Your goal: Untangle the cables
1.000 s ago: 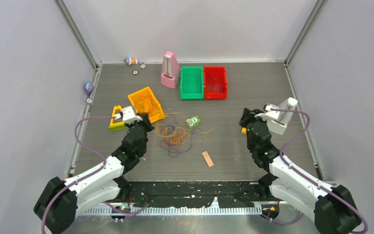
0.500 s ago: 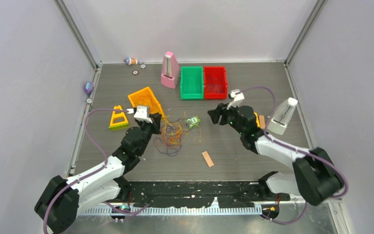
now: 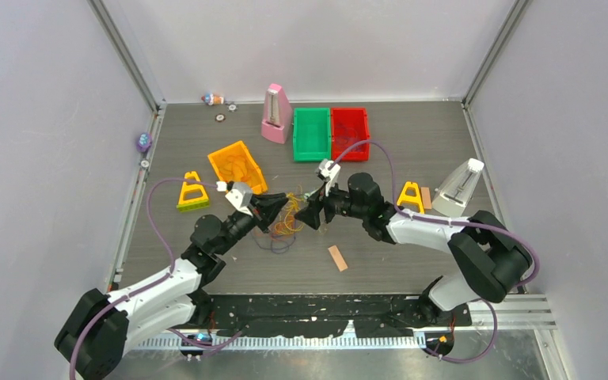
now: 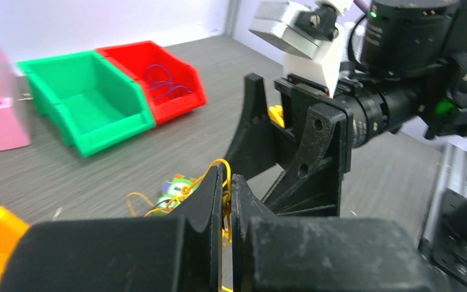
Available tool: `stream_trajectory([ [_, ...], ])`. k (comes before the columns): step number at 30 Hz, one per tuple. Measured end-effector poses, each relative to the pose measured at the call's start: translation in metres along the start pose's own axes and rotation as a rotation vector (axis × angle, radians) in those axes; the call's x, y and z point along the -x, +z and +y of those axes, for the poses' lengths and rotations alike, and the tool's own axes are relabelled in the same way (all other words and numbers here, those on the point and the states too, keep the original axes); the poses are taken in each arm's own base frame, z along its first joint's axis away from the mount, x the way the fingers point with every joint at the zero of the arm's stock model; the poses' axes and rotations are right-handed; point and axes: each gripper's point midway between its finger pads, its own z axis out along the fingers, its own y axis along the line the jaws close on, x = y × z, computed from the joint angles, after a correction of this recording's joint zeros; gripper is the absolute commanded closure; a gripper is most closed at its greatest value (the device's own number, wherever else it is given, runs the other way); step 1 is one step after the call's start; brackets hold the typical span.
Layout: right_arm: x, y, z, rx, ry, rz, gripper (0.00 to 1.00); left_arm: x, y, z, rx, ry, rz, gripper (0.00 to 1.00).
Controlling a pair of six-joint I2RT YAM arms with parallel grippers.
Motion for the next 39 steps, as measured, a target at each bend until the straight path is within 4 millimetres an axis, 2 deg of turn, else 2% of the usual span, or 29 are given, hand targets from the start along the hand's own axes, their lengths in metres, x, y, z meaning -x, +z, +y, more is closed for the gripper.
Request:
stream_trajectory([
  [6,0.011,-0.013,0.017,0.047,-0.092,-0.068,0.25,-0.004,0.0,-0.024,-0.135,-0.014,0.029,1.0],
  [13,0.024,-0.03,0.029,0.076,-0.164,-0.144,0.25,-0.003,0.003,-0.033,-0.189,-0.014,0.041,1.0],
  [15,0.029,-0.036,0.032,0.083,-0.181,-0.162,0.28,-0.004,0.003,-0.035,-0.199,-0.014,0.047,1.0],
  [19,0.04,-0.042,0.038,0.09,-0.209,-0.2,0.41,-0.006,0.006,-0.038,-0.22,-0.015,0.061,1.0],
  [23,0.047,-0.049,0.038,0.071,-0.23,-0.233,0.44,-0.008,0.01,-0.04,-0.239,-0.015,0.077,1.0],
  [27,0.048,-0.051,0.033,0.038,-0.233,-0.243,0.49,-0.009,0.011,-0.046,-0.272,-0.018,0.092,1.0],
  [31,0.047,-0.051,0.028,0.01,-0.23,-0.241,0.48,-0.01,0.012,-0.055,-0.317,-0.021,0.106,1.0],
  [36,0.046,-0.05,0.033,0.02,-0.238,-0.238,0.47,-0.013,0.015,-0.067,-0.383,-0.029,0.134,1.0],
  [39,0.045,-0.049,0.038,0.032,-0.254,-0.235,0.52,-0.016,0.015,-0.071,-0.41,-0.033,0.149,1.0],
])
